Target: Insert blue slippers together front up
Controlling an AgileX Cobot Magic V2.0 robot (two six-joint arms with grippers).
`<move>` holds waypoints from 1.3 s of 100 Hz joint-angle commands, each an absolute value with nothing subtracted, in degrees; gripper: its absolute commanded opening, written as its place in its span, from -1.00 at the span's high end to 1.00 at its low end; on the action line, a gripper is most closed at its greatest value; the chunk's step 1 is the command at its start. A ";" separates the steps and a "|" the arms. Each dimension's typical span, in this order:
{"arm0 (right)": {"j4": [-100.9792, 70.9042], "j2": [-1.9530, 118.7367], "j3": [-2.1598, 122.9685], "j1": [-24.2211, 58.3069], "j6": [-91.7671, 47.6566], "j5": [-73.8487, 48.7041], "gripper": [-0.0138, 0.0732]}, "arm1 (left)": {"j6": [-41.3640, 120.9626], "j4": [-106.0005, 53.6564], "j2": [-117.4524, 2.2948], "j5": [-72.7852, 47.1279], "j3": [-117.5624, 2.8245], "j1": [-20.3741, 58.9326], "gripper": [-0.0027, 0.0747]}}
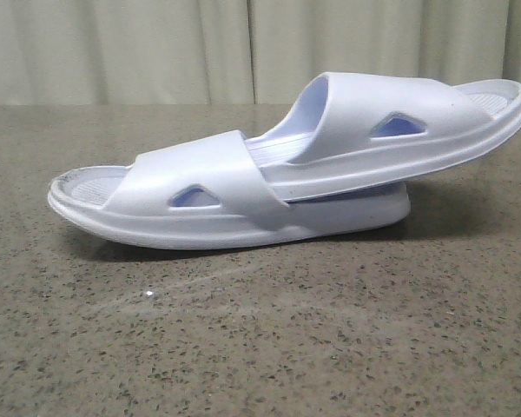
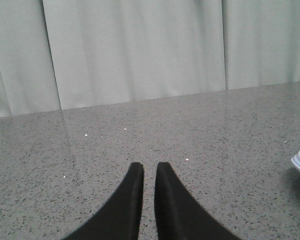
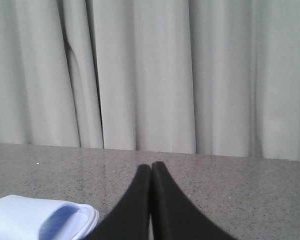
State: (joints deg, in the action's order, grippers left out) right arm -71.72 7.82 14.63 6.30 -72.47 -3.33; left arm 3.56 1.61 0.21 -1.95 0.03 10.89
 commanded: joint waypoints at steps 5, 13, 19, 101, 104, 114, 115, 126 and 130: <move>-71.69 8.27 16.07 6.34 -73.14 -1.48 0.93 | 2.99 1.02 1.85 2.89 0.65 10.57 0.89; -71.69 8.27 16.07 6.34 -73.03 -1.35 0.93 | 2.99 1.02 1.85 2.89 0.65 10.57 0.89; -70.96 8.27 16.07 6.34 -72.52 -1.72 0.93 | 2.99 1.02 1.85 2.89 0.65 10.57 0.89; 1.26 -1.77 4.53 6.34 2.86 -2.53 0.93 | 2.99 1.02 1.85 2.89 0.65 10.57 0.89; 1.26 -1.77 3.44 6.34 3.17 -1.50 0.93 | 2.99 1.02 1.85 2.89 0.65 10.57 0.89; 1.37 -1.77 0.96 6.26 4.44 0.00 0.93 | 2.99 1.02 1.85 2.89 0.65 10.57 0.89; 1.37 -1.77 0.81 6.26 4.69 0.00 0.93 | 2.99 1.02 1.85 2.89 0.65 10.57 0.89; 1.37 -1.77 -1.18 6.26 5.16 1.22 0.93 | 2.99 1.02 1.85 2.89 0.65 10.57 0.89; 1.37 -1.77 -1.77 6.26 5.16 2.43 0.93 | 2.99 1.02 1.85 2.89 0.65 10.57 0.89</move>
